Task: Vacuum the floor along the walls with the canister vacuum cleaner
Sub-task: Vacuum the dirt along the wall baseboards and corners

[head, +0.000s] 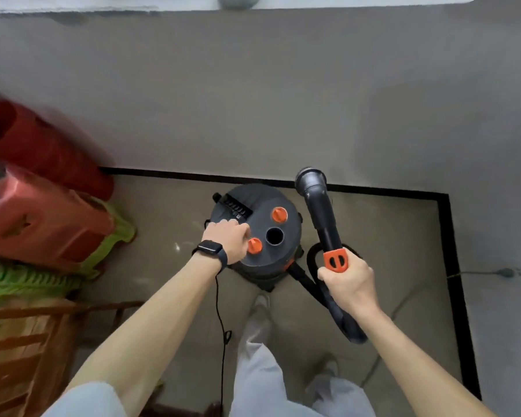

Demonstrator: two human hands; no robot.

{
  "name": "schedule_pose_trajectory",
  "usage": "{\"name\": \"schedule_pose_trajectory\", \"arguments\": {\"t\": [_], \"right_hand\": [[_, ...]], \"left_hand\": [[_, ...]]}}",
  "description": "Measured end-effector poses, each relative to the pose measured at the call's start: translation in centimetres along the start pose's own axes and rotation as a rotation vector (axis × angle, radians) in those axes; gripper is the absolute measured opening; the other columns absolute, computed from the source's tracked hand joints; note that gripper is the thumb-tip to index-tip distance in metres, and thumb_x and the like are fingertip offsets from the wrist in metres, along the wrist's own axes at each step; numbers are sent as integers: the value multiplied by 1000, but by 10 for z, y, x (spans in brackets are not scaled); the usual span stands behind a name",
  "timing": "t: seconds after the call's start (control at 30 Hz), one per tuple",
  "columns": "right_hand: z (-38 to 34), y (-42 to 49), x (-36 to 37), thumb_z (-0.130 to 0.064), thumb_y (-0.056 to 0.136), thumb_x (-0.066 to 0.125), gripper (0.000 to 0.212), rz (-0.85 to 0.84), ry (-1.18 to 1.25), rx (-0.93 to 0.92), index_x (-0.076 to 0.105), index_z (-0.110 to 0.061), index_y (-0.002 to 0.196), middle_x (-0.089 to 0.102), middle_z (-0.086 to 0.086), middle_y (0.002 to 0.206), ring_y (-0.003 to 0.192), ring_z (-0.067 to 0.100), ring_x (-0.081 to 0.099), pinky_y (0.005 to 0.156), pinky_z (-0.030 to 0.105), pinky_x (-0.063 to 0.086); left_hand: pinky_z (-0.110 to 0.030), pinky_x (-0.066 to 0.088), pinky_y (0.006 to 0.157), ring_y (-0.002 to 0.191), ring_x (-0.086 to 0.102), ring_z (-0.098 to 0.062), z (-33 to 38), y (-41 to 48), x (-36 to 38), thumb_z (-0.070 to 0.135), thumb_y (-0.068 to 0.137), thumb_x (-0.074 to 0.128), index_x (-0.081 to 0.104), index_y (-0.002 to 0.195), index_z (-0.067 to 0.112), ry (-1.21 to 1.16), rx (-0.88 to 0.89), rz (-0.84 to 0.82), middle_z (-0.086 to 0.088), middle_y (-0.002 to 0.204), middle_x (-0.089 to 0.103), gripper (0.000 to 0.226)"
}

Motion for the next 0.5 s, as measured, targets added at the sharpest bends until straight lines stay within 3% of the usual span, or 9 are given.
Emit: {"name": "schedule_pose_trajectory", "arguments": {"t": [0.23,0.4,0.5], "right_hand": [[-16,78,71,-12,76,69,35,69,42,165,37,-19,63,41,-12,50,48,10,33,50,26,33],[-8,112,98,-10,76,70,40,137,61,247,34,-21,62,39,-13,49,49,11,32,45,18,29],[0,123,106,-10,76,70,42,159,56,276,33,-21,62,39,-12,49,50,11,32,46,20,30]], "left_hand": [[-39,40,88,112,54,-28,-54,134,46,30,92,46,57,120,28,81,116,-152,-5,121,59,29],[-45,41,98,124,46,-33,-76,206,75,26,85,57,44,134,25,164,185,-193,-11,134,48,51],[-43,38,98,125,46,-32,-71,236,90,29,84,59,51,129,23,207,271,-224,-10,134,51,46]]}}
Point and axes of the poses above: each hand's wrist, its own y-axis towards the middle knuckle, its own x-axis out of the palm, z = x × y, the point moved 8 cm from there along y, towards the middle knuckle
